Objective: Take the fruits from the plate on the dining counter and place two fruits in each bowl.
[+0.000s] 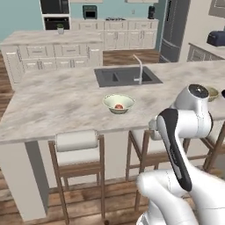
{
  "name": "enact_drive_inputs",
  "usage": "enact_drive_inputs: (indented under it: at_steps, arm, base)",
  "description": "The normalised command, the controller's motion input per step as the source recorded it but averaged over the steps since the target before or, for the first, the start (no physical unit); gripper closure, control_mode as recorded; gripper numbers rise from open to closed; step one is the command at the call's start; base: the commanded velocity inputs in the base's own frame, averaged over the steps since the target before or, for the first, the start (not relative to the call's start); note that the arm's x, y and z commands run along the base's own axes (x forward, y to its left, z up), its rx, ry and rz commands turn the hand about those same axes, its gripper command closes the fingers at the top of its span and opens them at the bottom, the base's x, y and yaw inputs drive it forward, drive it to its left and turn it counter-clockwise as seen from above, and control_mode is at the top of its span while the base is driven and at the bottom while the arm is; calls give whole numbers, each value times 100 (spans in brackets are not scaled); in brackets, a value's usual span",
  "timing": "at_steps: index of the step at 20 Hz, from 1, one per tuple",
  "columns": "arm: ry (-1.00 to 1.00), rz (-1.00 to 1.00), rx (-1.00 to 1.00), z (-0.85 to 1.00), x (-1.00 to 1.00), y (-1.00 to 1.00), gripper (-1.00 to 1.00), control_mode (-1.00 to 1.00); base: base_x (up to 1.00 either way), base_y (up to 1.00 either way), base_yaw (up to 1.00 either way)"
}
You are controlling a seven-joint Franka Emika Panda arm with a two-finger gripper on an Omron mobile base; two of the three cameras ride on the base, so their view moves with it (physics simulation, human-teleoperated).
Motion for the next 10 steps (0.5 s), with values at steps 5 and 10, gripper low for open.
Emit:
enact_drive_inputs:
  at_steps: [5,10]
  arm:
    - [0,0,0,0,0,0,-100,100]
    - [0,0,0,0,0,0,-100,100]
  base:
    - [-7,-100,0]
    - [15,-100,-3]
